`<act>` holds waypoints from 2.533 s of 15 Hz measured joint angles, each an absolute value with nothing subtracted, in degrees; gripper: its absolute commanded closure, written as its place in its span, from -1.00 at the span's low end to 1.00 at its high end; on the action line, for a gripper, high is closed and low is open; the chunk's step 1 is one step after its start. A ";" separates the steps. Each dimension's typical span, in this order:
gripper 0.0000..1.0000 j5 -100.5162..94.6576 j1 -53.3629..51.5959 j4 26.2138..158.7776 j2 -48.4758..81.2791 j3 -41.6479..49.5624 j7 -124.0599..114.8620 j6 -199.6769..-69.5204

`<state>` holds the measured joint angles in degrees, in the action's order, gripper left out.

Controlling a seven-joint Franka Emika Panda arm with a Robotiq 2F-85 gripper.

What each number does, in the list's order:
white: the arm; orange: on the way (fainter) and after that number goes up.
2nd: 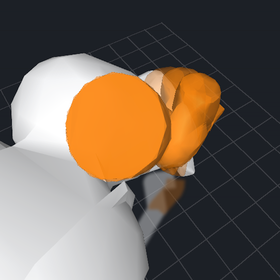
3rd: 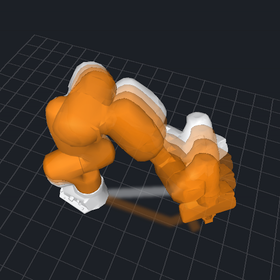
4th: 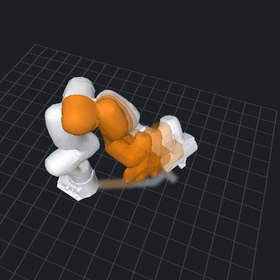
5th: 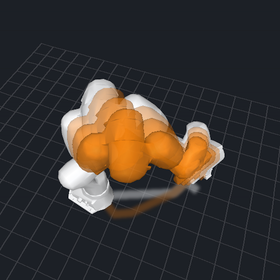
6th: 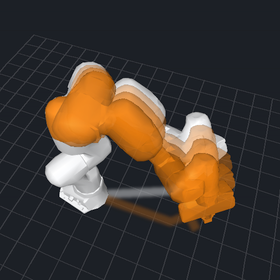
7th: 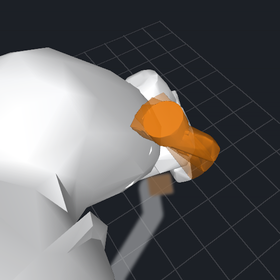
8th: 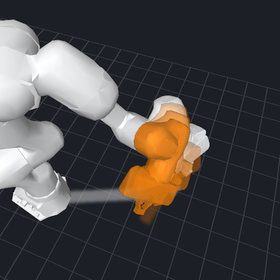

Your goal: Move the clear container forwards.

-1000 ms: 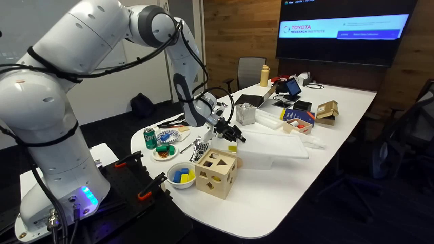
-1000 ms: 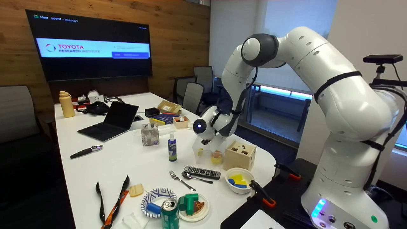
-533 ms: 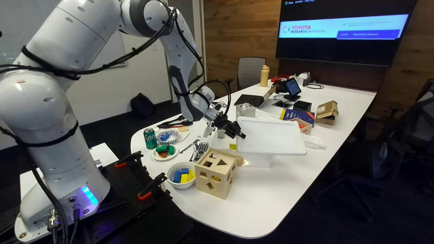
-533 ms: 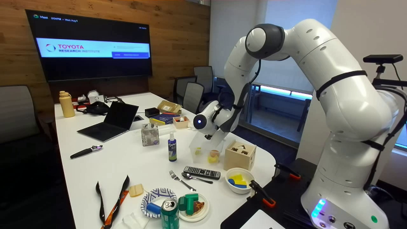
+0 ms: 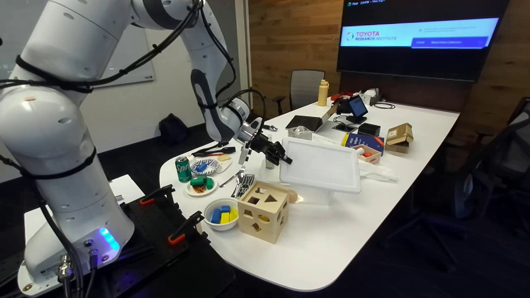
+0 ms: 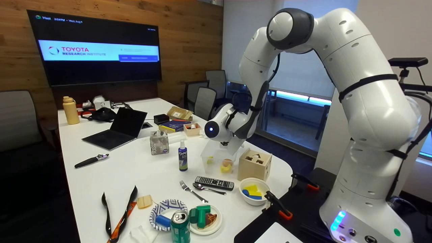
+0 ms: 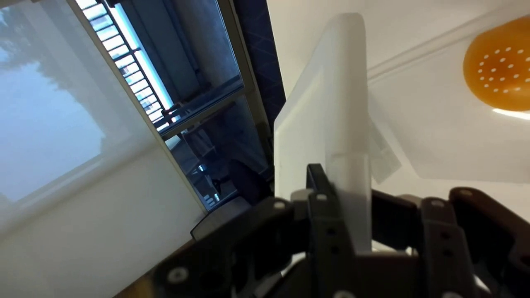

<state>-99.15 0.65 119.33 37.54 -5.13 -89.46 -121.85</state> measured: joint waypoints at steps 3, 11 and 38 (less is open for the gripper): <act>0.98 -97.61 -1.44 121.35 36.83 -6.81 -89.38 -119.22; 0.98 -90.50 -8.03 123.73 36.89 -10.29 -87.78 -110.57; 0.98 -78.45 -14.02 114.42 43.09 -12.75 -73.98 -104.27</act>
<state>-78.45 -14.02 114.42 43.09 -12.75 -73.98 -104.27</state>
